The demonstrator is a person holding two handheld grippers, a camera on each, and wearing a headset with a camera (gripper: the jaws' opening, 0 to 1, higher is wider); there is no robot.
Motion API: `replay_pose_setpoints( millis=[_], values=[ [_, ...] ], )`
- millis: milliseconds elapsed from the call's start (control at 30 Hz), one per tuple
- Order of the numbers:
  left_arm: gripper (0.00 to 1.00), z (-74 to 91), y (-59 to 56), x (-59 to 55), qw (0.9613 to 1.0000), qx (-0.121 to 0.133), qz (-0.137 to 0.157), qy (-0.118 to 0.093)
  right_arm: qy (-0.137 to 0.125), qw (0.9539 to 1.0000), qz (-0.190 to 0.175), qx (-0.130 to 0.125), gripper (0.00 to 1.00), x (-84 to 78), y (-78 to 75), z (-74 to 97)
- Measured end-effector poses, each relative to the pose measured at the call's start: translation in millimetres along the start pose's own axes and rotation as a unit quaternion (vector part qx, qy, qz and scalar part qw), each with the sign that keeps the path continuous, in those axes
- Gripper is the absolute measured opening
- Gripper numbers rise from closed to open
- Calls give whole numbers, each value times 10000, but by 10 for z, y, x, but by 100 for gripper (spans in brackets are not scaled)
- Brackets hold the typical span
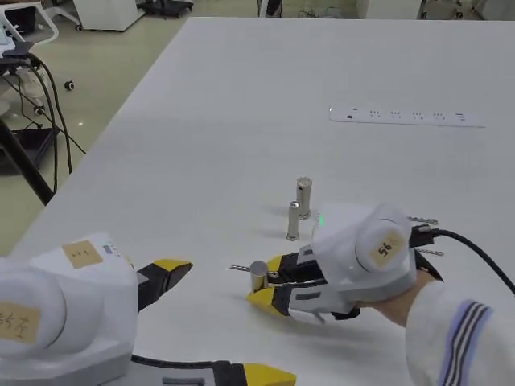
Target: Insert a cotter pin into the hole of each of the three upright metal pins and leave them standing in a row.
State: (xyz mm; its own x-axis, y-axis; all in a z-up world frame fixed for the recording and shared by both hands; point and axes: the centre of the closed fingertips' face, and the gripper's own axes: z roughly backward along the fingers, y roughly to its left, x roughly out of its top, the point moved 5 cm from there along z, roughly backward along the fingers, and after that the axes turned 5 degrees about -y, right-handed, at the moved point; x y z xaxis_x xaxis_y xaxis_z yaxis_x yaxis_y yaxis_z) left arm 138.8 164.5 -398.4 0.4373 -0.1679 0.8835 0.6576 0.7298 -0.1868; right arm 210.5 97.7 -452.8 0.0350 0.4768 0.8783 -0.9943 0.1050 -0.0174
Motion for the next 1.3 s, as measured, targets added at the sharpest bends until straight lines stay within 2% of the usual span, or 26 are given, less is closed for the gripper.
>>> replay_pose_setpoints(
  millis=[300, 500, 667, 733, 767, 833, 933, 1100, 1200, 1300],
  values=[
    [99, 22, 10, -16, 10000, 44, 25, 27, -84, 9999, 41, 82, 9, 1, -15, -8],
    [99, 25, 14, -13, 10000, 68, 29, 31, -82, 9995, 190, 226, 9, 6, -25, -10],
    [99, 27, 15, -8, 10000, 67, 18, 28, -64, 9996, 81, 247, 9, 7, -33, -15],
    [99, 29, 16, 1, 10000, 72, 25, 16, -148, 9997, -50, 189, 12, 27, -45, -7],
    [99, 30, 16, 5, 10000, 74, 23, 10, -319, 9993, -143, 154, 15, 73, -53, 2],
    [99, 34, 16, 18, 10000, 74, 27, -4, -457, 9987, -194, 139, 21, 147, -69, 49],
    [99, 38, 17, 43, 10000, 72, 24, -38, -586, 9980, -208, 115, 23, 243, -81, 130],
    [99, 43, 25, 119, 9998, 54, 60, -176, -909, 9951, -385, 97, 32, 429, -64, 365],
    [99, 37, 21, 158, 9996, 37, 65, -261, -975, 9943, -428, 57, 36, 486, -53, 511],
    [99, 28, 16, 189, 9995, 13, 67, -303, -970, 9941, -487, -35, 44, 491, -41, 648]
  ],
)
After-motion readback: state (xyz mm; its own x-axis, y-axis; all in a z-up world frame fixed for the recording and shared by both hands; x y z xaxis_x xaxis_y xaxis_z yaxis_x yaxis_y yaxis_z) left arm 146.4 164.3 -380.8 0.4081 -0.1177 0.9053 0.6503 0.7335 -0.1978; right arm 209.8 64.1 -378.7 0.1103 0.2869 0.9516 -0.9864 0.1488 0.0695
